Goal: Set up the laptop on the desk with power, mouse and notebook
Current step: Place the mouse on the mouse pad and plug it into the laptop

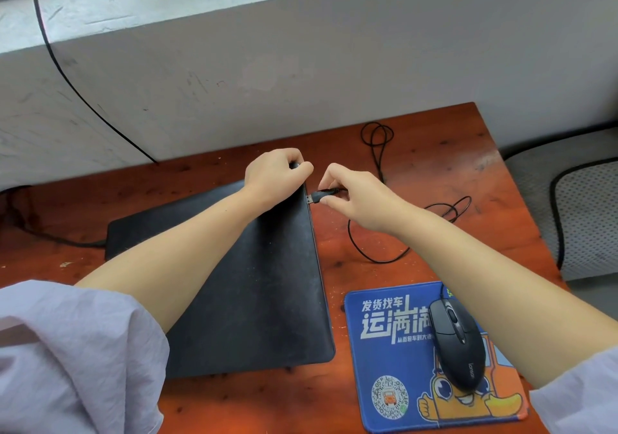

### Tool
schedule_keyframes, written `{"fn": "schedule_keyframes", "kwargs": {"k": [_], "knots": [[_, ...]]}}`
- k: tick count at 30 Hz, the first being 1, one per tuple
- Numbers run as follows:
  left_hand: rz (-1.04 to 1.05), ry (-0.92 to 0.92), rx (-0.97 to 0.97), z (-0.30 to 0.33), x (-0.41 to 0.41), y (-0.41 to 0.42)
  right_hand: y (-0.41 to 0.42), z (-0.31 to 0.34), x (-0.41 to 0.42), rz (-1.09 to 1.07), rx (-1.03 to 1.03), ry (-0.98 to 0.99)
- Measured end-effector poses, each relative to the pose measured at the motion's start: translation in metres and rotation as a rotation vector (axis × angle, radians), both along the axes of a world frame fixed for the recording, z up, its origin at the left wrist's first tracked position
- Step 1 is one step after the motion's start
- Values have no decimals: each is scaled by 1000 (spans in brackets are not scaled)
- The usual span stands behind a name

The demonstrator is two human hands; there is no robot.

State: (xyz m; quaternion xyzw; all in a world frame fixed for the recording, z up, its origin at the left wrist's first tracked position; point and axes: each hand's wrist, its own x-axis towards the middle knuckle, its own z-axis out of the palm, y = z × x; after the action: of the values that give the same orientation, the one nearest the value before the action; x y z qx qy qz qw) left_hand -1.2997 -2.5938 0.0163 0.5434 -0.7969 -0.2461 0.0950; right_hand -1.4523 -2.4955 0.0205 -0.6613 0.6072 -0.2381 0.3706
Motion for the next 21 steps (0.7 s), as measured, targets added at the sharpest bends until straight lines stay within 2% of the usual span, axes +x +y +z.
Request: {"fn": "schedule_keyframes", "kwargs": {"k": [8,21], "knots": [[17,2,-6,1,0,-2,3,-1,10,-19,-92,50],[36,-33,27,-16,-8,1,-1,-21,5,13,-69,125]]}}
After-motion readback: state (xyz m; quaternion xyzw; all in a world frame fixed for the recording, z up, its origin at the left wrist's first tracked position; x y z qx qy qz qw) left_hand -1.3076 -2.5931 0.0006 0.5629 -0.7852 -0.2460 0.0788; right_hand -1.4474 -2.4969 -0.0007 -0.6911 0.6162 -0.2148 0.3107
